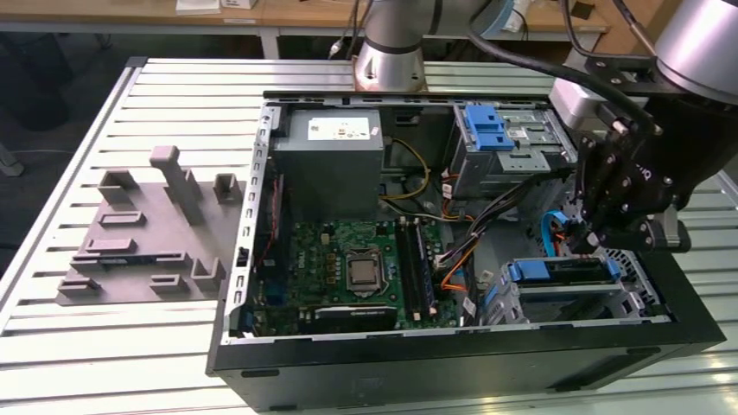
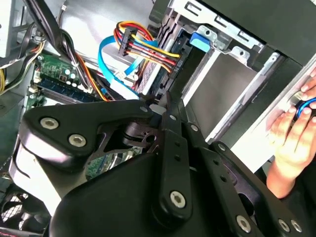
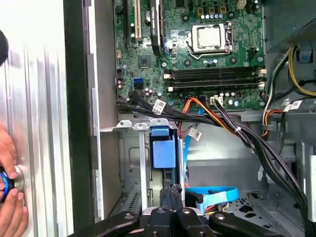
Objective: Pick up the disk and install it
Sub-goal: 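Insert the second disk wire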
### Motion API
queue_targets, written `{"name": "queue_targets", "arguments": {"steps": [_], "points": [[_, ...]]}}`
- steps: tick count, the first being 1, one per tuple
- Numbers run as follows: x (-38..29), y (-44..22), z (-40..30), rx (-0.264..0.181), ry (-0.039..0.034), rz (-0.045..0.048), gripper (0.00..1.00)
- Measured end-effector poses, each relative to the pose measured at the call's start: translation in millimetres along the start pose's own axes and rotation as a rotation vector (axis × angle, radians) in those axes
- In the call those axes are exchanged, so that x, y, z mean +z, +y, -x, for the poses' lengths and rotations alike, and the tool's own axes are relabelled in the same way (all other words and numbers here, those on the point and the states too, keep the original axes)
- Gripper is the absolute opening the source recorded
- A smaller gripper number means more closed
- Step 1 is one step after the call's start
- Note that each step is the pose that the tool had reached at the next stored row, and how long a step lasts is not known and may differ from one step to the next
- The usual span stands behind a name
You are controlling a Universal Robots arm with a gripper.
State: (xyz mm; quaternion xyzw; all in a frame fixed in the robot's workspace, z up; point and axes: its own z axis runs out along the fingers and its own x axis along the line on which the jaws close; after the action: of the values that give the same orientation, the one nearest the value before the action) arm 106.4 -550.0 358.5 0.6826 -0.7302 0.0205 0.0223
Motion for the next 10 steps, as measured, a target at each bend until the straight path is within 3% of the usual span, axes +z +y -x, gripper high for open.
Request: {"name": "queue_targets", "arguments": {"steps": [5, 10], "points": [[-0.8, 1.0, -0.1, -0.026, -0.0001, -0.0015, 0.11], [-6.5, 1.8, -0.1, -0.026, 0.0001, -0.0015, 0.11]]}}
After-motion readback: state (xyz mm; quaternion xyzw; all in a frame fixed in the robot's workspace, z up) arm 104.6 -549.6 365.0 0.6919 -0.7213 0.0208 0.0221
